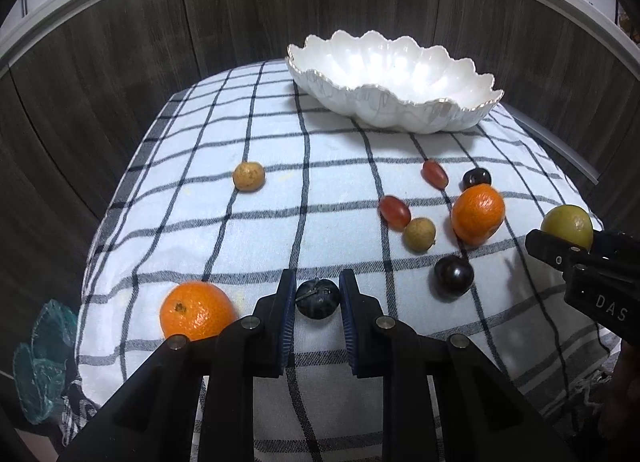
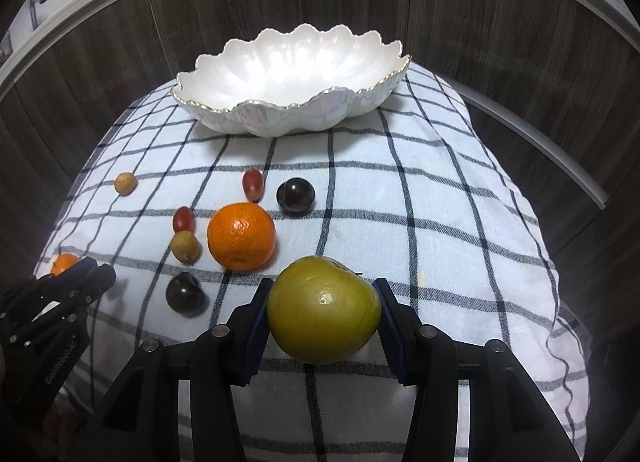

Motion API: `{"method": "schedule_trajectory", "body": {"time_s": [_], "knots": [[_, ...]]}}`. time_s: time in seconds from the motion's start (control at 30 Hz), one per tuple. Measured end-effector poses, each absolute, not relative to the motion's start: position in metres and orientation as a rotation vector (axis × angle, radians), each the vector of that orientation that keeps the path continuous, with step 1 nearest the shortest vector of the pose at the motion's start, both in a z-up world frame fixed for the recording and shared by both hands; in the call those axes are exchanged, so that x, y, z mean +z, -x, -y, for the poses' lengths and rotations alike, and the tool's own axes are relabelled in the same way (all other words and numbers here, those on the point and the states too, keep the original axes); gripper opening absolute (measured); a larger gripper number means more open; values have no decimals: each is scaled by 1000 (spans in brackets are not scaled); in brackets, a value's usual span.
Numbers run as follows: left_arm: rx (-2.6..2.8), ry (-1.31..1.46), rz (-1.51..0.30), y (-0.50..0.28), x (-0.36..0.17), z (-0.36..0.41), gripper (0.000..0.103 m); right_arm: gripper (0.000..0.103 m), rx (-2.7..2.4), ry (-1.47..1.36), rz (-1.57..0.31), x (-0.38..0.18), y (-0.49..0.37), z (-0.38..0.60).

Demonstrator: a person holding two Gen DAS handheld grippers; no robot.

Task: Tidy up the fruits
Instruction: 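Drop the blueberry into the white bowl with the left tool while the right tool carries the fruit over it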

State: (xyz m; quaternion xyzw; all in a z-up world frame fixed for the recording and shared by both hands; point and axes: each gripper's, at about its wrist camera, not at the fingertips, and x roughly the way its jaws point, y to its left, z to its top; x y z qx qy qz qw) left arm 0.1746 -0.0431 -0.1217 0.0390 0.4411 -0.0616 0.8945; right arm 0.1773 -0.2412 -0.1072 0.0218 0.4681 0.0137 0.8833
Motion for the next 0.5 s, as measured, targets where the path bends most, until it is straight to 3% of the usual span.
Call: {"method": "schedule_trajectory", "body": {"time_s": [0.5], "knots": [[-120, -79, -884, -183, -99, 49, 23, 50, 32, -46, -924, -88, -179, 245]]}}
